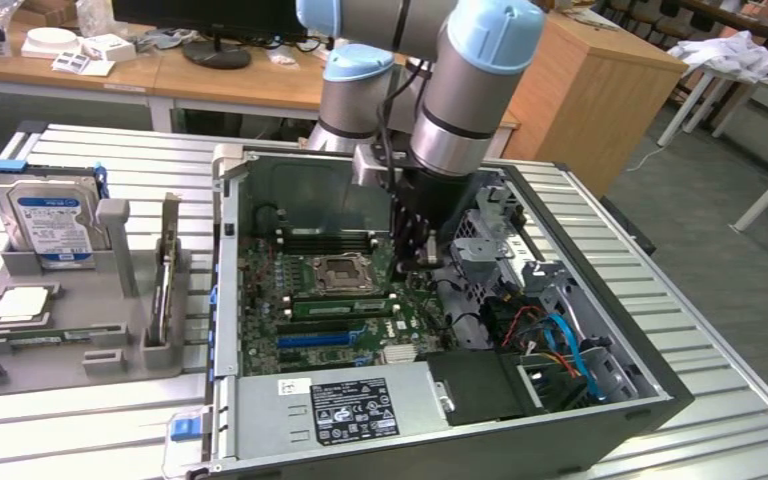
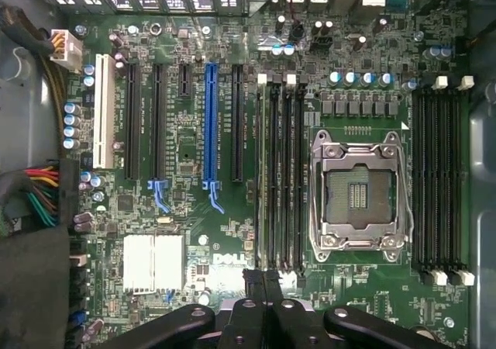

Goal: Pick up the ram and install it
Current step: 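Press down the ram until it locks into place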

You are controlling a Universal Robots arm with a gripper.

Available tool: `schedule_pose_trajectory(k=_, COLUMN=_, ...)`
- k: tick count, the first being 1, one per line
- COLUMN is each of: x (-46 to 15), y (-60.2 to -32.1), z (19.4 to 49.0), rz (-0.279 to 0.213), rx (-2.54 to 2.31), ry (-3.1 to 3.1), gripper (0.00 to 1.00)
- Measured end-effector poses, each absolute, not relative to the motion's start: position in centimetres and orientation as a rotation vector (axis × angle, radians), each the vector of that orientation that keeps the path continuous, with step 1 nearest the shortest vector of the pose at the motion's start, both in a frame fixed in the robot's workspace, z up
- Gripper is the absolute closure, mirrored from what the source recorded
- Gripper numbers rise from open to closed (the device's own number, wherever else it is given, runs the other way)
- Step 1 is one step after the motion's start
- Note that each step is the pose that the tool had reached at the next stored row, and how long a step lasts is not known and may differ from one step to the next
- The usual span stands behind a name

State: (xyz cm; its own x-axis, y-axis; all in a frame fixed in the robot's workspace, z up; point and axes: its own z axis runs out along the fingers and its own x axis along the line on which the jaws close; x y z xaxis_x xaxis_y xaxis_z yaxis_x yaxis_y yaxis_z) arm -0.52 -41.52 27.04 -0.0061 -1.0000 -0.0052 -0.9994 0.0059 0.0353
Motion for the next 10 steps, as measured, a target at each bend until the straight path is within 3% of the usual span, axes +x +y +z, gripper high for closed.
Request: schedule_pose_trajectory(k=10, x=-0.35, y=-41.52, z=26.62, rz=-0.046, rx=2.2, ry=-2.213, gripper=0.89)
